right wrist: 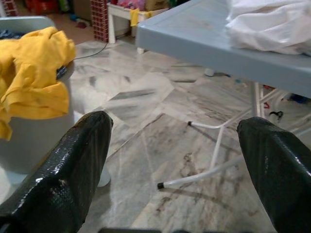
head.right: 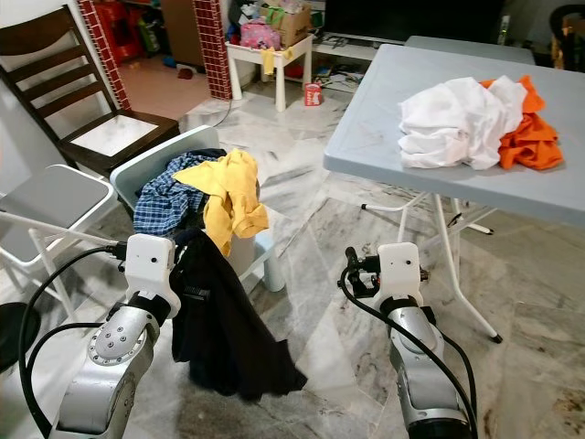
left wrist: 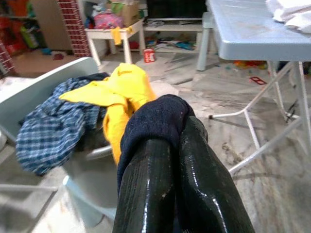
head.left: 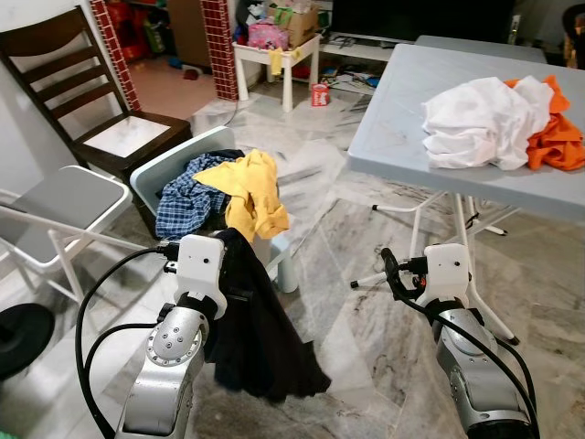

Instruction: Hang hanger

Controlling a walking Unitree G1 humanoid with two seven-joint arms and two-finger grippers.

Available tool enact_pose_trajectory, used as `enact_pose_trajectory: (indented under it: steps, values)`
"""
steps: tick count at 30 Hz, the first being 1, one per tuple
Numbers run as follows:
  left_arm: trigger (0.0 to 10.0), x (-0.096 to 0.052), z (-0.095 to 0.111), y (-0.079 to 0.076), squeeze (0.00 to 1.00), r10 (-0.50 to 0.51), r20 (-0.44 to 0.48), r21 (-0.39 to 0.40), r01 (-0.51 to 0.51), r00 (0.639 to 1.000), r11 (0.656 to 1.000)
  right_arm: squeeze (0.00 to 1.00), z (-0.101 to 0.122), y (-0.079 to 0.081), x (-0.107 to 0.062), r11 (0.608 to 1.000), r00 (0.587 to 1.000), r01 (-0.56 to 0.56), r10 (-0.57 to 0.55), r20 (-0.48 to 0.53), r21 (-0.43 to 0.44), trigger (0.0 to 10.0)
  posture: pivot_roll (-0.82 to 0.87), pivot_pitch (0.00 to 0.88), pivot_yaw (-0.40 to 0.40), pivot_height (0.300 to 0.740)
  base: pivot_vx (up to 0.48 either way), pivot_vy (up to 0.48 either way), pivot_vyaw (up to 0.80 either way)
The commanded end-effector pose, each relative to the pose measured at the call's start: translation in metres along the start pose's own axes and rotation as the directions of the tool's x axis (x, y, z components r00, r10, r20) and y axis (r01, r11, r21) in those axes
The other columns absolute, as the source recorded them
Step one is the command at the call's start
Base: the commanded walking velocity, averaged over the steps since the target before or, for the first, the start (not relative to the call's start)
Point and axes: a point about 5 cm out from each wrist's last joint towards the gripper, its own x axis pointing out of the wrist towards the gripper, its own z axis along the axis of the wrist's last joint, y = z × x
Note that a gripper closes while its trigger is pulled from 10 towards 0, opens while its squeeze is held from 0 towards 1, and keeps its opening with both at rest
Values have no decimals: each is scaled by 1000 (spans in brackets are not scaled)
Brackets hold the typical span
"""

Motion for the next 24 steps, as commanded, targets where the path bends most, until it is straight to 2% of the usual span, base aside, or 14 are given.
enact_pose_trajectory:
  steps: [1, 24]
  values:
    - [10000, 4, 9, 0, 0, -11, 36, 11, 11, 999, 1000, 0, 2, -1, 0, 1000, 1000, 7, -7, 7, -4, 10000, -8, 0, 27, 740, 337, 0, -800]
    - [10000, 1, 3, 1, 0, -28, 11, 12, 27, 1000, 1000, 0, 0, 5, -1, 1000, 1000, 0, 0, 4, 6, 10000, -3, 0, 31, 740, 405, 0, -787]
